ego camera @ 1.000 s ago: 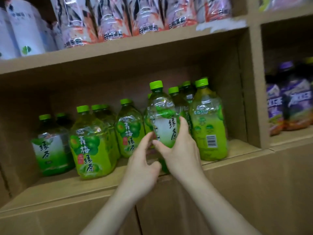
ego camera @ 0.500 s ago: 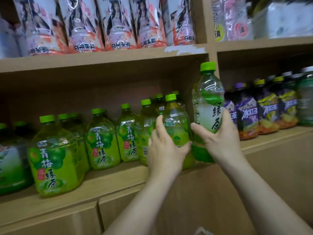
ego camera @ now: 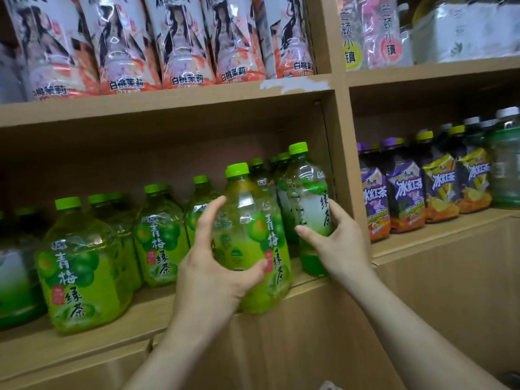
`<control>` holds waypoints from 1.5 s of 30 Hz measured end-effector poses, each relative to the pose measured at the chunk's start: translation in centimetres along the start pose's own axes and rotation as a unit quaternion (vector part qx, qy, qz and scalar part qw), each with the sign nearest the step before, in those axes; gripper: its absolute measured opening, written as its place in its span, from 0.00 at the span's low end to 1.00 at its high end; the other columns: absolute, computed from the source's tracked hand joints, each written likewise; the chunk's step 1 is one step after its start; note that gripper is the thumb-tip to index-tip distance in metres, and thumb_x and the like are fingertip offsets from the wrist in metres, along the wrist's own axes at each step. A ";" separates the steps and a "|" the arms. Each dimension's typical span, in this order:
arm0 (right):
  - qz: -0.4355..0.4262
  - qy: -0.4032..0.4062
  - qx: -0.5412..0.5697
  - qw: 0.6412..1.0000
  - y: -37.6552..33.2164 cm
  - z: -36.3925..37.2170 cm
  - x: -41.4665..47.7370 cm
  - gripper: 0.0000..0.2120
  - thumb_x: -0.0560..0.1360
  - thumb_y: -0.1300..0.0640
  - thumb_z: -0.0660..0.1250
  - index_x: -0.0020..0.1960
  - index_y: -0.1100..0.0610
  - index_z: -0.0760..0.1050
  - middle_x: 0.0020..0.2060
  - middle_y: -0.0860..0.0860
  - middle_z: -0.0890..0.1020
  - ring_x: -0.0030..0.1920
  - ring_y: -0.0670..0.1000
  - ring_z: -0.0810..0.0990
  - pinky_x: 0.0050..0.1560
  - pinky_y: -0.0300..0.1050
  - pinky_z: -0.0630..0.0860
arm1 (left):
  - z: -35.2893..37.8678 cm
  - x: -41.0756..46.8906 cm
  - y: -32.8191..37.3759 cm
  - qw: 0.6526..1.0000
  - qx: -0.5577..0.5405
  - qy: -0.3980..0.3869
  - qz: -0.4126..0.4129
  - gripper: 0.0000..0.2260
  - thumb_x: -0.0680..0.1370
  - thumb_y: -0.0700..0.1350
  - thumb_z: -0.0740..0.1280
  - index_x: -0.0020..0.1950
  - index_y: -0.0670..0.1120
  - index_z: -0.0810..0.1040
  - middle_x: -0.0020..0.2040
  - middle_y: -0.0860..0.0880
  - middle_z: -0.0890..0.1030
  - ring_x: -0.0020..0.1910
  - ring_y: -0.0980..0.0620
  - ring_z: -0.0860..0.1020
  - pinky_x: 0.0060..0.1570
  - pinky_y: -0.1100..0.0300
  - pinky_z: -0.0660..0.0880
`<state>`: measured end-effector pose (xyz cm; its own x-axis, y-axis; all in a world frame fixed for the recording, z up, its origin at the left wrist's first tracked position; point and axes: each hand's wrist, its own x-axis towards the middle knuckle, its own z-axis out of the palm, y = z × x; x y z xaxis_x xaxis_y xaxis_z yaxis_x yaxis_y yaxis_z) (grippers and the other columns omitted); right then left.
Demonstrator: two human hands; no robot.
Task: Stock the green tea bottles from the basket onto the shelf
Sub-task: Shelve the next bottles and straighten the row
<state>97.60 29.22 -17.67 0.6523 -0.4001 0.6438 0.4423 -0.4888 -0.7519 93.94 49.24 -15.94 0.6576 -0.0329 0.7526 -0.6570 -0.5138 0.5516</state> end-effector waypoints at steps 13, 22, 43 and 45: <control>-0.014 0.000 -0.154 0.988 0.3 1.8 -0.6 0.35 0.75 0.47 0.68 0.75 0.55 0.56 0.64 0.55 0.75 0.61 0.57 0.76 0.57 0.53 0.74 | -5.8 1.8 -5.4 0.996 -0.016 0.034 -0.084 0.38 0.68 0.34 0.74 0.64 0.65 0.58 0.41 0.55 0.72 0.38 0.46 0.76 0.39 0.48 0.78; 0.002 0.051 -0.174 0.983 -0.3 2.9 -0.3 0.29 0.72 0.42 0.70 0.64 0.53 0.61 0.55 0.54 0.77 0.51 0.58 0.78 0.45 0.50 0.73 | -3.0 1.8 -4.3 0.945 0.244 0.102 0.192 0.33 0.66 0.33 0.69 0.69 0.46 0.65 0.70 0.40 0.66 0.69 0.40 0.64 0.67 0.47 0.63; -0.032 -0.015 -0.404 0.914 0.6 4.2 5.1 0.22 0.77 0.44 0.63 0.64 0.57 0.65 0.50 0.56 0.82 0.50 0.61 0.81 0.37 0.47 0.68 | 4.6 8.8 -2.6 0.861 0.444 -0.139 0.207 0.23 0.75 0.53 0.67 0.69 0.59 0.65 0.78 0.51 0.49 0.76 0.44 0.38 0.70 0.35 0.49; -0.011 -0.028 -0.396 0.918 0.0 3.6 4.4 0.23 0.77 0.42 0.63 0.63 0.57 0.65 0.50 0.56 0.81 0.50 0.61 0.81 0.38 0.48 0.69 | 4.1 8.4 -2.2 0.855 0.450 -0.133 0.221 0.25 0.76 0.54 0.65 0.72 0.59 0.60 0.79 0.50 0.49 0.77 0.44 0.41 0.71 0.37 0.48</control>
<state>102.70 30.22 -15.36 0.6887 -0.3531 0.6332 -0.1154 -0.9157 -0.3850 102.47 46.58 -12.32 0.5581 -0.5268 0.6411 -0.3928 -0.8483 -0.3550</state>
